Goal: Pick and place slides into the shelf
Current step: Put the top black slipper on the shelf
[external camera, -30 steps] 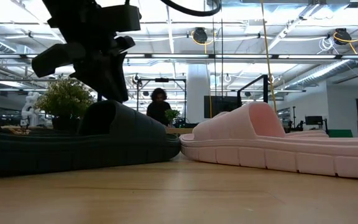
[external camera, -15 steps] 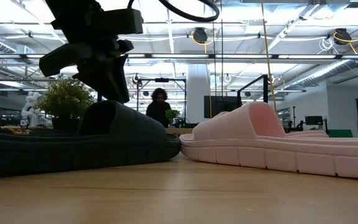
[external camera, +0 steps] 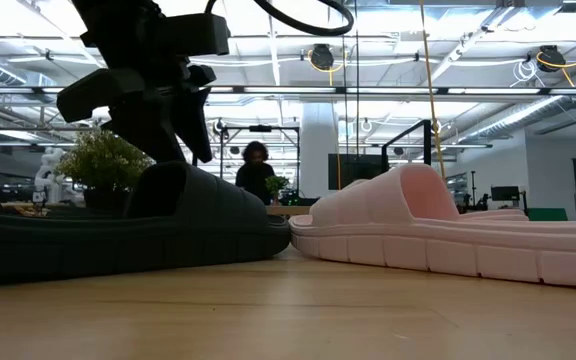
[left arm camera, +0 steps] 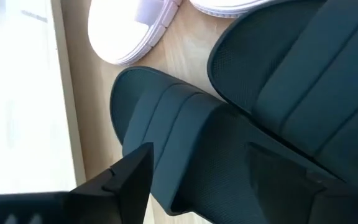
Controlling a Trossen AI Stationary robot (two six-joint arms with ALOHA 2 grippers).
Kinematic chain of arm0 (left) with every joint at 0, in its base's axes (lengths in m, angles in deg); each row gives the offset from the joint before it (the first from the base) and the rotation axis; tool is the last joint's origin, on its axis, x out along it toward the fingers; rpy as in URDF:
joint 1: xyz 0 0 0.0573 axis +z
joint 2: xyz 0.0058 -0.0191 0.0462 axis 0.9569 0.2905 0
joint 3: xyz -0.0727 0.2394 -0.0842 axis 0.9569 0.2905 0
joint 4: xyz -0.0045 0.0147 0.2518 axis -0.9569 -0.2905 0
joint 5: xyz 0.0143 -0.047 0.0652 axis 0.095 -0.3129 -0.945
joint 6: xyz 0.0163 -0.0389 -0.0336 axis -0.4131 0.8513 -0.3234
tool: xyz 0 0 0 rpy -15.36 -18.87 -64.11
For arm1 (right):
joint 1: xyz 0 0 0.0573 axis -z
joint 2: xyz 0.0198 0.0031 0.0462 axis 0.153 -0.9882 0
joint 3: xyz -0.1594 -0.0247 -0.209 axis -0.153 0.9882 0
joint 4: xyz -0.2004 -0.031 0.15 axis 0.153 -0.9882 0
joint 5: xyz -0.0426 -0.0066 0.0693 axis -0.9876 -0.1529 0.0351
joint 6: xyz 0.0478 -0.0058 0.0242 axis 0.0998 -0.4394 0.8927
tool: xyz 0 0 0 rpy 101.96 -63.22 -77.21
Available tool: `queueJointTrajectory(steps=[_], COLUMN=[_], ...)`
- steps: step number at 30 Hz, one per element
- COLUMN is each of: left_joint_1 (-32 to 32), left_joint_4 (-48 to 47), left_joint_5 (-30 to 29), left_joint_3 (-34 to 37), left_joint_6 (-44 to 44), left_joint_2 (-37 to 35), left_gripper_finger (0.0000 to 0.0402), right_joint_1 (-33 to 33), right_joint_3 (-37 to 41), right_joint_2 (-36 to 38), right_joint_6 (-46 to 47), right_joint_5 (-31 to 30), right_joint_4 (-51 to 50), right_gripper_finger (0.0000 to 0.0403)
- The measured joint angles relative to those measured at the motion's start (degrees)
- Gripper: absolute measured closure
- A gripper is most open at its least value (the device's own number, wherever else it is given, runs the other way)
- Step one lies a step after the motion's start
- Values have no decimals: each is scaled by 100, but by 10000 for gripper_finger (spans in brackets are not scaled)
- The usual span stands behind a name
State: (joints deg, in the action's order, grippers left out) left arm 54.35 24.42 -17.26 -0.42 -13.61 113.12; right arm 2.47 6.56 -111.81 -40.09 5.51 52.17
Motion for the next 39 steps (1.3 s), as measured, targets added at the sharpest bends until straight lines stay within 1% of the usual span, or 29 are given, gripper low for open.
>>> queueJointTrajectory(steps=[4,9,14,18,27,29,31,34,37,39], left_joint_1=[32,155,141,100,81,63,59,59,74,85], left_joint_4=[-2,32,18,13,47,37,68,107,202,204], left_joint_5=[-278,-225,27,-330,-643,-716,-733,-729,-638,-493], left_joint_3=[0,-2,-7,-4,-6,-40,-66,-68,-68,-68], left_joint_6=[-74,-175,-290,-314,-313,-313,-312,-310,-275,-193], left_joint_2=[0,143,411,596,678,678,678,678,678,676], left_gripper_finger=[161,172,178,178,179,186,203,249,310,360], right_joint_1=[0,0,0,0,0,0,2,2,2,2], right_joint_3=[0,0,0,2,2,2,2,2,2,2], right_joint_2=[0,1,1,-1,1,1,1,0,1,1], right_joint_6=[0,0,26,42,35,35,29,26,24,24], right_joint_5=[0,1,2,3,0,-4,-8,-8,-12,-15], right_joint_4=[1,3,-43,-84,-128,-165,-182,-184,-181,-181], right_gripper_finger=[257,257,257,257,257,257,257,257,257,257])
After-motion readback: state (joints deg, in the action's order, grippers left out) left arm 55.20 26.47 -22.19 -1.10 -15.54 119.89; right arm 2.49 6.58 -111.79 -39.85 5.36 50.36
